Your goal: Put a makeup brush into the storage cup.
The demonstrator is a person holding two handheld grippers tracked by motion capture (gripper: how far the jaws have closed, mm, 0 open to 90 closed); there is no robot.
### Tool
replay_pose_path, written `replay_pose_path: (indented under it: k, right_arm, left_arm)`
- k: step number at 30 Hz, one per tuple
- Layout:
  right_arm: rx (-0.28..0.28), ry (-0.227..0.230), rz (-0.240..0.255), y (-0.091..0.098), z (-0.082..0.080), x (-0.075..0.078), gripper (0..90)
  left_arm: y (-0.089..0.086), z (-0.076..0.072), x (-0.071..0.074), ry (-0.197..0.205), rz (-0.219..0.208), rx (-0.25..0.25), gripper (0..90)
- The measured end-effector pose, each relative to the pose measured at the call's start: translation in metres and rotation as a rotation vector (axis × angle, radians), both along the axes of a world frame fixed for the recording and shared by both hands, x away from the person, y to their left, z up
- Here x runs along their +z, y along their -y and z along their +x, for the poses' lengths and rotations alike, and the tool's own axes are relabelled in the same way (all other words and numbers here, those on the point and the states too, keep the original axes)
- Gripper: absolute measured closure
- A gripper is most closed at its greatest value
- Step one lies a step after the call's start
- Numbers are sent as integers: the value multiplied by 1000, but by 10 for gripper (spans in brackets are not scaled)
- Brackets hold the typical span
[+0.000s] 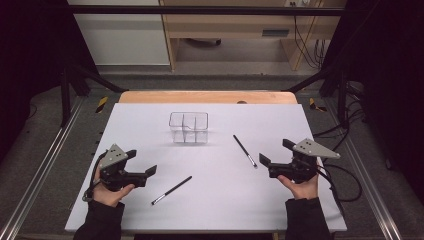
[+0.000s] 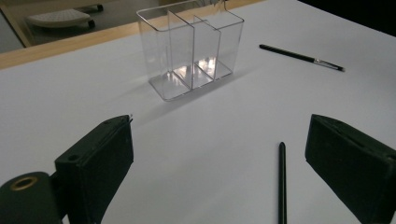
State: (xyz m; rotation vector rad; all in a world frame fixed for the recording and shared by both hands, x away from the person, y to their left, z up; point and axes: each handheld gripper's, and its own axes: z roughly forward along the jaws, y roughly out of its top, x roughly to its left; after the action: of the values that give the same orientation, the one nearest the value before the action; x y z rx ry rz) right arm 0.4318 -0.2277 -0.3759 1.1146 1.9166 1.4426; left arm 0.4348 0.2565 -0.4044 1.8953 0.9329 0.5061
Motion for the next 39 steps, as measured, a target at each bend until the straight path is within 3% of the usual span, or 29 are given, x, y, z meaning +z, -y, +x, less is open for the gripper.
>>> replay_pose_path:
  k: [1, 13, 22, 39]
  right_arm:
    - [2, -1, -10, -2, 0, 0, 38]
    - [9, -7, -25, -6, -1, 0, 38]
    - [13, -16, -36, -8, 0, -2, 38]
    - [9, -31, -53, -10, 1, -4, 36]
  left_arm:
    - [6, 0, -3, -16, 25, -17, 69]
    - [19, 2, -12, -74, 90, -45, 90]
    - [30, 5, -21, -139, 154, -78, 106]
    - [54, 5, -40, -236, 304, -160, 216]
